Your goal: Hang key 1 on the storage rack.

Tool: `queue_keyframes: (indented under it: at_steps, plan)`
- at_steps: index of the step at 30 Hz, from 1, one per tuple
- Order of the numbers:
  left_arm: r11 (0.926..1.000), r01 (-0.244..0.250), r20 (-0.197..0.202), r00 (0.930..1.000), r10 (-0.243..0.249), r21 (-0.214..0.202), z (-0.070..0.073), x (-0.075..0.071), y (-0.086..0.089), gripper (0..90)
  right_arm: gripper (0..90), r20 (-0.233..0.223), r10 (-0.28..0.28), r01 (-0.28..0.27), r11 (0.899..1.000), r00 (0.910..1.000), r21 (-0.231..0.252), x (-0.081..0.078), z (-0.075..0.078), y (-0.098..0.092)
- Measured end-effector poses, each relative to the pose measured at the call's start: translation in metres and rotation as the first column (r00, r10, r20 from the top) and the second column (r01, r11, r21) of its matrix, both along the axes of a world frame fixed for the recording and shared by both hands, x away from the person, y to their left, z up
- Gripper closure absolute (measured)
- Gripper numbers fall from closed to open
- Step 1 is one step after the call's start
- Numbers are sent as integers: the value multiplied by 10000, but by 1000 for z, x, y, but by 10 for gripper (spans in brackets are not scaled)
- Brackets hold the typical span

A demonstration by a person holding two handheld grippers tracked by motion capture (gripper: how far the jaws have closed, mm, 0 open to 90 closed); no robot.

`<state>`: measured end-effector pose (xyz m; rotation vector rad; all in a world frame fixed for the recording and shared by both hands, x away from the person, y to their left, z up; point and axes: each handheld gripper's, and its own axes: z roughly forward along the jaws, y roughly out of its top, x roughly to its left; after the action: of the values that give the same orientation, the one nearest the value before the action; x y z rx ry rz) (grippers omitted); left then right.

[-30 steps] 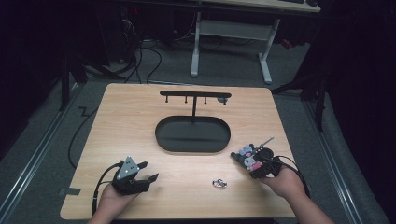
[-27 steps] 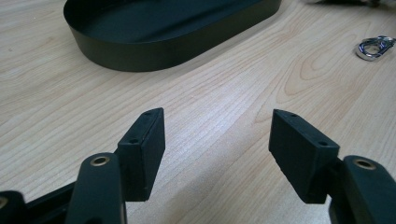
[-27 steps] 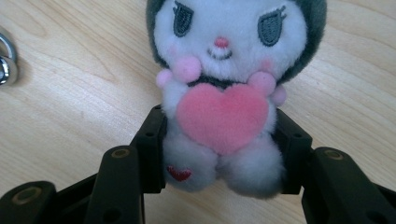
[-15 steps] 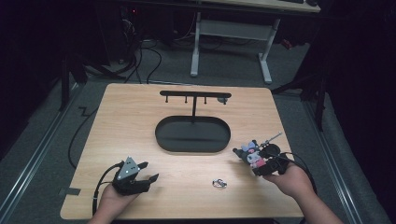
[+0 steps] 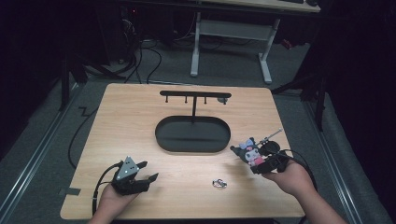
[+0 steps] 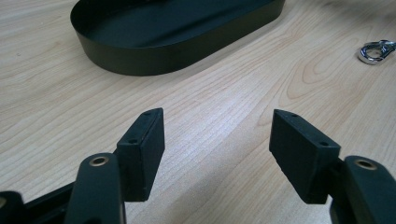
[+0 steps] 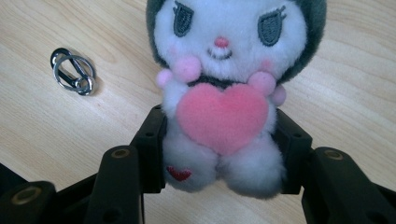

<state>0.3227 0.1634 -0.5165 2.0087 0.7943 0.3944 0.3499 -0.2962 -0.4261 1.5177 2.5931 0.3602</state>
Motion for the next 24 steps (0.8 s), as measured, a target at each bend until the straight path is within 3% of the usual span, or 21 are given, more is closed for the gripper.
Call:
queue_keyframes:
  at_steps: [16,24]
  plan:
    - [10000,-43,110,9999,43,-26,1,-1,1,351,492,108,60,-63,9995,9999,306,5,14,8]
    - [10000,-28,123,9999,28,-30,1,-1,1,350,492,177,38,-45,9991,9998,417,16,27,15]
